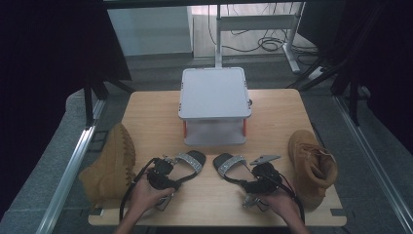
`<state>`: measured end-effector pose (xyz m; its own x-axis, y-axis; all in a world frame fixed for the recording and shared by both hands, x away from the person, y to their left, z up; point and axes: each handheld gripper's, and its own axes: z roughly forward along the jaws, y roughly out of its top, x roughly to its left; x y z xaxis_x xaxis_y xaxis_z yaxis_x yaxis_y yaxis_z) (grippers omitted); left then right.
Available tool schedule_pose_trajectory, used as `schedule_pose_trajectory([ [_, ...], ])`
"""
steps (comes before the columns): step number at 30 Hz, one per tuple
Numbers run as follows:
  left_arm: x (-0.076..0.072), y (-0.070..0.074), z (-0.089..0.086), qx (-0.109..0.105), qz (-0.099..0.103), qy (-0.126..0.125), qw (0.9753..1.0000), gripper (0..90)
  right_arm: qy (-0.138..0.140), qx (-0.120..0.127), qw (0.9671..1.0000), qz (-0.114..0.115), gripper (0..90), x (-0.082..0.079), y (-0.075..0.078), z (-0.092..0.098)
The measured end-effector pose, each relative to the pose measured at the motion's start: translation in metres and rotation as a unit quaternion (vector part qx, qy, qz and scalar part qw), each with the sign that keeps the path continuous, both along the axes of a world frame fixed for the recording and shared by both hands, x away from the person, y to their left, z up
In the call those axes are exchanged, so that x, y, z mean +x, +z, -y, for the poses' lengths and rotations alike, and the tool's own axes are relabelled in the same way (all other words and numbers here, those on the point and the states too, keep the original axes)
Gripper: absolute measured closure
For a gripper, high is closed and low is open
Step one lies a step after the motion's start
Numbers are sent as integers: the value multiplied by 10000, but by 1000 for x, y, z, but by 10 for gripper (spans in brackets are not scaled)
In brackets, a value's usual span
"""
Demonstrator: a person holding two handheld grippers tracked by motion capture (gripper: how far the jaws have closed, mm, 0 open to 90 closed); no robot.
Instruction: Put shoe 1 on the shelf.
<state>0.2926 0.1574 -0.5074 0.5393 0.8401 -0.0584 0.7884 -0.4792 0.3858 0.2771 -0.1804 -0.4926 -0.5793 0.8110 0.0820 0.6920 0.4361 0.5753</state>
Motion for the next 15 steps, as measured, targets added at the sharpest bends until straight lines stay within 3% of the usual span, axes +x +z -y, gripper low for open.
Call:
schedule_pose_trajectory([
  [8, -1, 0, 1, 2, 23, 40, 10000, 383, 26, -289, 9990, -347, 323, 5, -12, -3],
  [15, 0, 0, 0, -51, -18, 26, 10000, 376, -8, -224, 9985, -509, 349, 9, -13, -1],
])
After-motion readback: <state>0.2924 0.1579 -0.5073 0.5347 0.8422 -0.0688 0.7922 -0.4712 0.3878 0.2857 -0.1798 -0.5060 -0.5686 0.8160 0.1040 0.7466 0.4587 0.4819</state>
